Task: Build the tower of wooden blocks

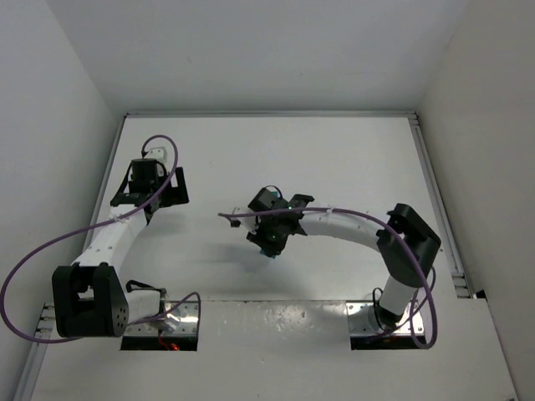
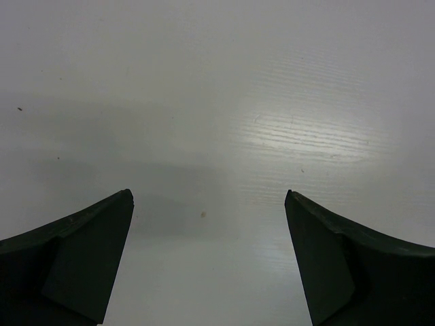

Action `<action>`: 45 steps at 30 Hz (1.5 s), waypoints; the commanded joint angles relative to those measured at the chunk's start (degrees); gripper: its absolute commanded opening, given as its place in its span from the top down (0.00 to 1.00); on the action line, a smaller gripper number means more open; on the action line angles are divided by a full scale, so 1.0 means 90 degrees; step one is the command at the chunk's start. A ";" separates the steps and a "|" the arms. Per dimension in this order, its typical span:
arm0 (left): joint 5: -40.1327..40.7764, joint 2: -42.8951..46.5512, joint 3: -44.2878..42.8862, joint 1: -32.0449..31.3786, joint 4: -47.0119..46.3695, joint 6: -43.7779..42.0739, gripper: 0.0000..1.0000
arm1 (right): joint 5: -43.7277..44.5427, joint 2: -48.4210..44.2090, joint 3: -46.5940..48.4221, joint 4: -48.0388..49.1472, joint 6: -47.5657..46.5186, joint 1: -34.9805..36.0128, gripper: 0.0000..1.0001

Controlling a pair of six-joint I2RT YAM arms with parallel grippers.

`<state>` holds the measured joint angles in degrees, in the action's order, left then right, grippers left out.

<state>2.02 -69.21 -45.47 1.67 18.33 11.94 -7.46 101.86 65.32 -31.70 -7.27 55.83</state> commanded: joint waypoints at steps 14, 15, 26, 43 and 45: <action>0.0850 0.0317 -0.0406 -0.0039 -0.0191 0.0558 0.00 | 0.0810 -0.0479 0.2654 -0.2443 0.3274 -0.1369 1.00; 0.0908 0.0317 -0.0406 -0.0039 -0.0191 0.0558 0.00 | 0.1187 -0.0517 0.2828 -0.2454 0.3404 -0.1428 1.00; 0.1045 -0.0083 -0.0747 -0.0039 -0.0191 0.0626 0.00 | 0.1718 0.0019 0.3279 -0.2552 0.4909 -0.1702 1.00; 0.0742 -0.0386 -0.0943 -0.0039 -0.0318 0.0431 0.00 | 0.1854 0.0605 0.3279 -0.1399 0.4421 -0.1702 1.00; 0.0742 -0.0386 -0.0943 -0.0039 -0.0318 0.0431 0.00 | 0.1933 0.0596 0.3241 -0.1331 0.4362 -0.1663 1.00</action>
<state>8.95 -72.97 -51.90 1.54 17.34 16.32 8.51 107.28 93.25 -46.57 34.00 40.12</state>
